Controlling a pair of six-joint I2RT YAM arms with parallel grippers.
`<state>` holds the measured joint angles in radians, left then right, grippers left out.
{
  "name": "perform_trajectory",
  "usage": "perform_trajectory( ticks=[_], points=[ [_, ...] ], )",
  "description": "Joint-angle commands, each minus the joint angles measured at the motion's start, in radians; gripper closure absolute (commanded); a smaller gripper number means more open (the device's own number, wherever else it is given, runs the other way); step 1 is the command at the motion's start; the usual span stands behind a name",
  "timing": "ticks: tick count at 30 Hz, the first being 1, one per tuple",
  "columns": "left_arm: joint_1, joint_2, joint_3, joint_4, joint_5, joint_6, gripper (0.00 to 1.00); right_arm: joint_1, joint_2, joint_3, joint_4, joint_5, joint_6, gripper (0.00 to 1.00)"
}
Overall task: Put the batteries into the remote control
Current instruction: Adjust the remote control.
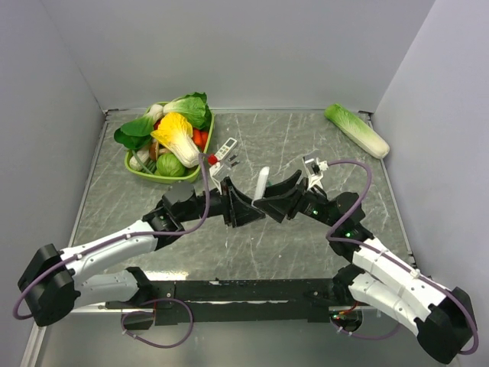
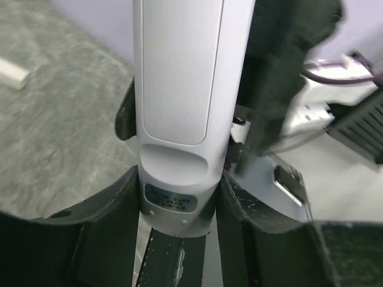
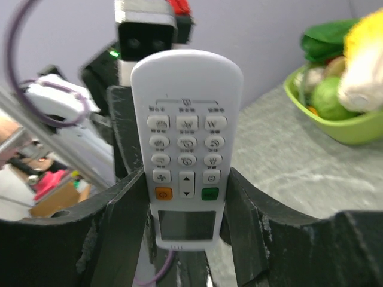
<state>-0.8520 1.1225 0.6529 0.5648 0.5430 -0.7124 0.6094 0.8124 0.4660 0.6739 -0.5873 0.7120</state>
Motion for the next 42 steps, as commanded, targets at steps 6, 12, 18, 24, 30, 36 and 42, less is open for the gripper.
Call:
perform_trajectory(
  ticks=[6, 12, 18, 24, 30, 36, 42],
  points=[
    [-0.001, -0.052, 0.174, -0.603, -0.493, 0.254, 0.99, 0.01, -0.127, 0.216, -0.613, 0.222, -0.213, 0.04],
    [-0.047, -0.018, 0.234, -0.781, -0.678, 0.335, 0.99, 0.012, -0.067, 0.425, -0.921, 0.391, -0.203, 0.05],
    [-0.143, 0.005, 0.27, -0.836, -0.793, 0.402, 0.99, 0.01, 0.063, 0.517, -1.037, 0.417, -0.148, 0.08],
    [-0.225, -0.006, 0.266, -0.83, -0.847, 0.461, 0.99, 0.006, 0.204, 0.605, -1.123, 0.347, -0.151, 0.08],
    [-0.234, -0.02, 0.248, -0.79, -0.856, 0.475, 0.99, 0.0, 0.229, 0.574, -1.054, 0.25, -0.112, 0.14],
    [-0.242, 0.006, 0.252, -0.767, -0.867, 0.469, 0.99, 0.0, 0.266, 0.56, -1.01, 0.198, -0.077, 0.2],
    [-0.249, 0.014, 0.246, -0.752, -0.861, 0.465, 0.99, 0.0, 0.298, 0.528, -0.956, 0.213, -0.045, 0.27]
  ],
)
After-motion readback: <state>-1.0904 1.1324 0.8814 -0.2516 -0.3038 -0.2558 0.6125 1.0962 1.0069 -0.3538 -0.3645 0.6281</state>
